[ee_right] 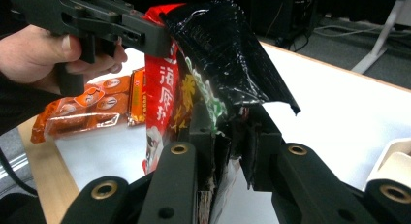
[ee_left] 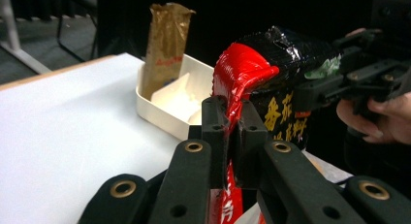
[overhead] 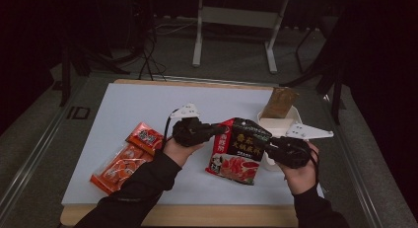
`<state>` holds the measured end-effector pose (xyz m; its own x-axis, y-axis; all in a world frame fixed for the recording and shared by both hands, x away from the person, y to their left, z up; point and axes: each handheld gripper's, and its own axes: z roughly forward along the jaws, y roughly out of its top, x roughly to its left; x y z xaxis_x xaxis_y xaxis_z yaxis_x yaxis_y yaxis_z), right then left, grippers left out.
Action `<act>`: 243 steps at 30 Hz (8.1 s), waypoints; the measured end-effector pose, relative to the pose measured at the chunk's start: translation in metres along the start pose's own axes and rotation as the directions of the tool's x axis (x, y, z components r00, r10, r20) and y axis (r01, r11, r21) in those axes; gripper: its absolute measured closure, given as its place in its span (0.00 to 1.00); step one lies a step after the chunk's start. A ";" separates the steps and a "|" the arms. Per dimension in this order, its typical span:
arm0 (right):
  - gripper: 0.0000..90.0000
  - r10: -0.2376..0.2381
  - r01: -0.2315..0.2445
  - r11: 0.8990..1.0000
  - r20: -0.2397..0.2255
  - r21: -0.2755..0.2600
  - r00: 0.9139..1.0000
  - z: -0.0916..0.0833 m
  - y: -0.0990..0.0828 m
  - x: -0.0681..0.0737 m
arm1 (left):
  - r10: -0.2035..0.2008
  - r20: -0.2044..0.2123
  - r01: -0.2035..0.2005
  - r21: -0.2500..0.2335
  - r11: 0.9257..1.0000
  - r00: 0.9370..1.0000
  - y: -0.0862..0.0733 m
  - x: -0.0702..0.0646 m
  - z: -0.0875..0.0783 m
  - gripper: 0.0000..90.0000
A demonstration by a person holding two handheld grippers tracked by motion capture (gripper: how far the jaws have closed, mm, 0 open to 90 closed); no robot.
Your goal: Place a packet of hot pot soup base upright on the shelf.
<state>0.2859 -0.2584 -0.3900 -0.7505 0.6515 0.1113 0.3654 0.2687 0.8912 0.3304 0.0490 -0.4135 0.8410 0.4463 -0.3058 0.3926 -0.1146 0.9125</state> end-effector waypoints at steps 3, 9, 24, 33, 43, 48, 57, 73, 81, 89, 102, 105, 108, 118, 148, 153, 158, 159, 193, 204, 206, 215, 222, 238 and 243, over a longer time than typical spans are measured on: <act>0.86 -0.010 0.010 1.000 0.008 -0.005 1.000 -0.002 0.002 0.002 | 0.014 0.011 -0.014 -0.010 1.000 1.000 -0.001 0.000 -0.001 0.91; 0.87 -0.025 0.025 1.000 0.012 -0.018 1.000 -0.009 0.009 0.003 | 0.046 0.017 -0.046 -0.018 0.999 0.999 0.001 -0.005 -0.005 0.64; 0.87 -0.033 0.036 0.997 0.052 -0.072 0.998 -0.025 0.029 -0.003 | 0.027 0.042 -0.029 0.029 0.999 0.999 -0.012 -0.004 -0.015 0.05; 0.87 -0.031 0.040 0.993 0.081 -0.109 0.996 -0.035 0.040 -0.012 | 0.081 -0.017 -0.080 0.038 0.996 0.997 -0.028 -0.010 -0.025 0.00; 0.87 -0.019 0.034 0.990 0.107 -0.138 0.994 -0.042 0.052 -0.023 | 0.124 -0.016 -0.123 0.014 0.992 0.992 -0.046 -0.014 -0.040 0.01; 0.87 -0.012 0.031 0.988 0.124 -0.151 0.992 -0.047 0.058 -0.029 | 0.135 -0.007 -0.135 0.049 0.990 0.991 -0.058 -0.018 -0.044 0.01; 0.87 0.004 0.025 0.985 0.170 -0.171 0.985 -0.058 0.062 -0.045 | 0.115 -0.010 -0.114 0.060 0.992 0.993 -0.083 -0.018 -0.054 0.01; 0.87 0.063 -0.014 0.982 0.258 -0.190 0.964 -0.070 0.055 -0.098 | 0.066 -0.037 -0.064 0.055 0.996 0.997 -0.120 -0.015 -0.066 0.01; 0.87 0.068 -0.015 0.983 0.290 -0.181 0.955 -0.065 0.054 -0.123 | 0.097 -0.085 -0.090 0.081 0.993 0.992 -0.125 -0.012 -0.063 0.01; 0.87 0.066 -0.018 0.986 0.292 -0.164 0.954 -0.055 0.047 -0.147 | 0.086 -0.065 -0.080 0.089 0.993 0.994 -0.129 -0.011 -0.061 0.01; 0.86 0.062 -0.023 0.991 0.288 -0.135 0.956 -0.029 0.029 -0.175 | 0.112 -0.045 -0.109 0.076 0.991 0.993 -0.132 -0.014 -0.057 0.01; 0.86 0.059 -0.023 0.991 0.286 -0.129 0.956 -0.025 0.025 -0.178 | 0.108 -0.044 -0.104 0.075 0.992 0.993 -0.132 -0.014 -0.057 0.01; 0.86 0.063 -0.028 0.990 0.265 -0.135 0.962 -0.022 0.021 -0.180 | 0.098 -0.044 -0.095 0.074 0.993 0.994 -0.132 -0.012 -0.057 0.01; 0.86 0.061 -0.031 0.989 0.199 -0.148 0.978 -0.018 0.018 -0.177 | 0.090 -0.049 -0.086 0.081 0.993 0.995 -0.133 -0.011 -0.057 0.01; 0.77 0.155 -0.127 0.981 0.198 -0.144 0.968 -0.034 -0.042 -0.186 | 0.078 -0.046 -0.074 0.081 0.994 0.996 -0.134 -0.011 -0.056 0.01; 0.65 0.164 -0.141 0.984 0.225 -0.113 0.961 -0.038 -0.033 -0.180 | 0.092 -0.046 -0.089 0.075 0.993 0.995 -0.134 -0.011 -0.056 0.01; 0.52 0.155 -0.121 0.982 0.245 -0.145 0.957 -0.050 -0.020 -0.171 | 0.115 -0.043 -0.111 0.079 0.991 0.992 -0.134 -0.013 -0.055 0.01; 0.51 0.149 -0.113 0.982 0.247 -0.154 0.958 -0.054 -0.016 -0.169 | 0.118 -0.043 -0.115 0.077 0.990 0.992 -0.134 -0.013 -0.055 0.01; 0.16 0.014 -0.014 0.986 0.003 -0.163 1.000 -0.023 0.004 -0.050 | 0.101 -0.035 -0.095 0.140 0.986 0.994 -0.124 -0.014 -0.064 0.07; 0.18 -0.047 0.034 0.988 -0.080 -0.152 0.996 -0.024 -0.006 -0.015 | 0.111 -0.075 -0.101 0.128 0.987 0.991 -0.103 -0.006 -0.093 0.17; 0.18 -0.047 0.034 0.987 -0.085 -0.155 0.995 -0.026 -0.008 -0.010 | 0.102 -0.090 -0.090 0.126 0.988 0.991 -0.098 -0.003 -0.102 0.21; 0.17 -0.050 0.036 0.988 -0.092 -0.148 0.994 -0.030 -0.021 0.005 | 0.091 -0.194 -0.071 0.111 0.991 0.977 -0.081 0.014 -0.145 0.42; 0.18 -0.055 0.039 0.989 -0.109 -0.146 0.993 -0.031 -0.031 0.015 | 0.060 -0.312 -0.030 0.100 0.995 0.948 -0.083 0.033 -0.176 0.62; 0.18 -0.046 0.028 0.991 -0.136 -0.128 0.990 -0.027 -0.042 0.020 | 0.047 -0.517 0.092 0.240 0.966 0.855 -0.125 0.092 -0.203 1.00; 0.18 -0.047 0.031 0.993 -0.142 -0.115 0.989 -0.024 -0.044 0.019 | 0.089 -0.535 0.119 0.343 0.932 0.840 -0.137 0.108 -0.195 1.00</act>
<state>0.2422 -0.2742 -0.4165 -0.8373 0.5310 0.1302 0.2762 0.2053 0.9389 0.2947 0.2853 -0.5185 0.5421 0.8398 -0.0299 0.5938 -0.3577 0.7207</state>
